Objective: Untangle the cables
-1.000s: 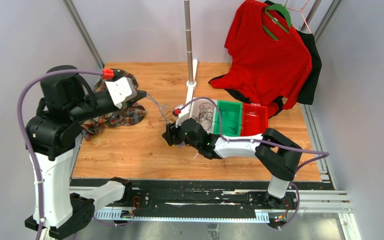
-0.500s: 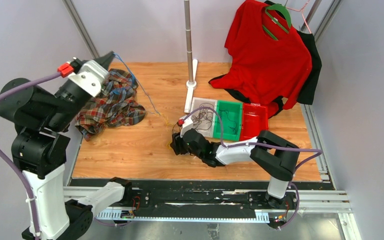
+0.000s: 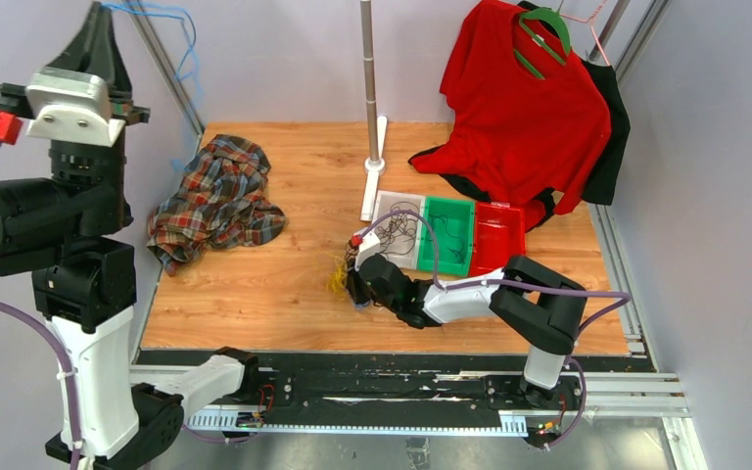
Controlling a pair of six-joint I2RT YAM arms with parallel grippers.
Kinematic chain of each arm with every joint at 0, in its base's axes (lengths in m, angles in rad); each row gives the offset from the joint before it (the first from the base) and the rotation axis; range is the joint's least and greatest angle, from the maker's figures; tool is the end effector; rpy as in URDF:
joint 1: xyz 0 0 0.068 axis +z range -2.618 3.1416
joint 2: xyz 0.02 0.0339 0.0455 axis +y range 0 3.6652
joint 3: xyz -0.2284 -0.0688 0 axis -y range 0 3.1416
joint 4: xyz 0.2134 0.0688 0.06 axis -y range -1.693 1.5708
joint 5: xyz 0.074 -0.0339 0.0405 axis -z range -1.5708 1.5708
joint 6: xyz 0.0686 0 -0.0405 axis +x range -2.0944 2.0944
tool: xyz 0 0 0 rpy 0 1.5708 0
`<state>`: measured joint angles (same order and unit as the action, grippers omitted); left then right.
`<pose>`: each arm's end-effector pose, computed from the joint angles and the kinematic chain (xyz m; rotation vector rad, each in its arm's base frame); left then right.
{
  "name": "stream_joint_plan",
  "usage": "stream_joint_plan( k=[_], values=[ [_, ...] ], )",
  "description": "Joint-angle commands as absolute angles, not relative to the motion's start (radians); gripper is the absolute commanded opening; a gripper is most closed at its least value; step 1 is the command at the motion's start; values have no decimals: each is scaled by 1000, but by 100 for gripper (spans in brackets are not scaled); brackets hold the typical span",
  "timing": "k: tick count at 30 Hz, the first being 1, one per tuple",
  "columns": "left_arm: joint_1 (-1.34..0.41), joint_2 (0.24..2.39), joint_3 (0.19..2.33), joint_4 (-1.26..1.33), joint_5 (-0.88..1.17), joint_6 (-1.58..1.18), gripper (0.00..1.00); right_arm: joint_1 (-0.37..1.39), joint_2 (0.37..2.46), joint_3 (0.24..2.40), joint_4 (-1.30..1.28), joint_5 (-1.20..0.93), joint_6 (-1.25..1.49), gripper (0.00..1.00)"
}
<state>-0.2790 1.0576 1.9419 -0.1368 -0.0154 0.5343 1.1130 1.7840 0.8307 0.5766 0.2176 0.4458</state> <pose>0.0977 -0.0269 0.6125 0.3132 0.7640 0.2470 0.1777 0.3271 0.1456 -0.5205 1.9607 0.8094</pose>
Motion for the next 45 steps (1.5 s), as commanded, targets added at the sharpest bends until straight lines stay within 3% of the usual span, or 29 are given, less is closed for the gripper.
stream_joint_plan(
  k=[1, 5, 9, 10, 11, 25, 34, 38, 45],
  values=[
    [-285, 1096, 2021, 18, -78, 523, 0, 1127, 1763, 837, 551, 245, 447, 1],
    [-285, 1113, 2069, -119, 40, 511, 1, 1132, 1763, 850, 557, 229, 430, 4],
    [-285, 1071, 1985, -259, 172, 487, 0, 1149, 1713, 945, 462, 192, 367, 40],
    [-284, 1052, 1945, -274, 191, 483, 0, 1150, 1693, 974, 437, 161, 351, 58],
    [-285, 1032, 1908, -289, 209, 480, 0, 1150, 1673, 1015, 405, 136, 335, 68],
    [-285, 859, 1613, -520, 369, 483, 0, 1138, 1439, 1207, 235, -41, 264, 74],
    [-285, 846, 1598, -520, 341, 505, 0, 1107, 1529, 1259, 38, -121, 385, 77],
    [-285, 847, 1595, -521, 336, 503, 0, 1060, 1675, 1440, -304, -287, 465, 78],
    [-284, 848, 1598, -523, 331, 503, 0, 1075, 1794, 1497, -607, -430, 477, 78]
  ],
)
